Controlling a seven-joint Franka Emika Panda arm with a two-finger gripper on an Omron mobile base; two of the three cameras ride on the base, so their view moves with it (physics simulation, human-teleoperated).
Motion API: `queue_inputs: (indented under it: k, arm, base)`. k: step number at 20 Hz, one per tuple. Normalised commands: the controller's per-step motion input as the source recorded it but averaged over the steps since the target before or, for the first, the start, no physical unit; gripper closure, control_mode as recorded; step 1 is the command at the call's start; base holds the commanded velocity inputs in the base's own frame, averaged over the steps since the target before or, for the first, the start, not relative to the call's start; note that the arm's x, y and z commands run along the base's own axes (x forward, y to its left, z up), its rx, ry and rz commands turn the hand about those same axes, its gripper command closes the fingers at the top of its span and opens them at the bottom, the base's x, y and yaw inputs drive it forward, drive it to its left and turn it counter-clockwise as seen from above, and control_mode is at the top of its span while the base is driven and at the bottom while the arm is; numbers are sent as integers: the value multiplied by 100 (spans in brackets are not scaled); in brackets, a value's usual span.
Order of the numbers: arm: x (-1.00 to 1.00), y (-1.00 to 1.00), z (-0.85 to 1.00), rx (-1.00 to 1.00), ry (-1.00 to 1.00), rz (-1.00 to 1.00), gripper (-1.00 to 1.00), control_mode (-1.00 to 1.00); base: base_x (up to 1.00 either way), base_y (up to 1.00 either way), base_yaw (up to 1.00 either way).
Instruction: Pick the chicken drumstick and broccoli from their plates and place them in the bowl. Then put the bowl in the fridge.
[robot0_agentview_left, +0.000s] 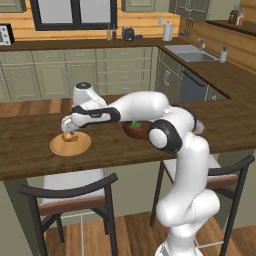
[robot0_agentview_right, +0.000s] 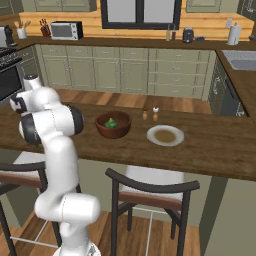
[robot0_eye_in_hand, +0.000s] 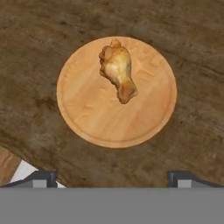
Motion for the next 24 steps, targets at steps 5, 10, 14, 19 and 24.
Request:
queue_inputs:
  k: [5, 10, 14, 19, 24]
  arm:
    - [45, 26, -32, -4, 1, 0, -100, -100]
    - [49, 7, -42, -4, 1, 0, -100, -100]
    - [39, 0, -40, 0, 3, 0, -100, -100]
    - [17, 0, -30, 0, 0, 0, -100, -100]
    - [7, 2, -38, 0, 0, 1, -100, -100]
  base:
    - [0, 0, 0]
    - [0, 0, 0]
    - [0, 0, 0]
    - [0, 0, 0]
    - [0, 0, 0]
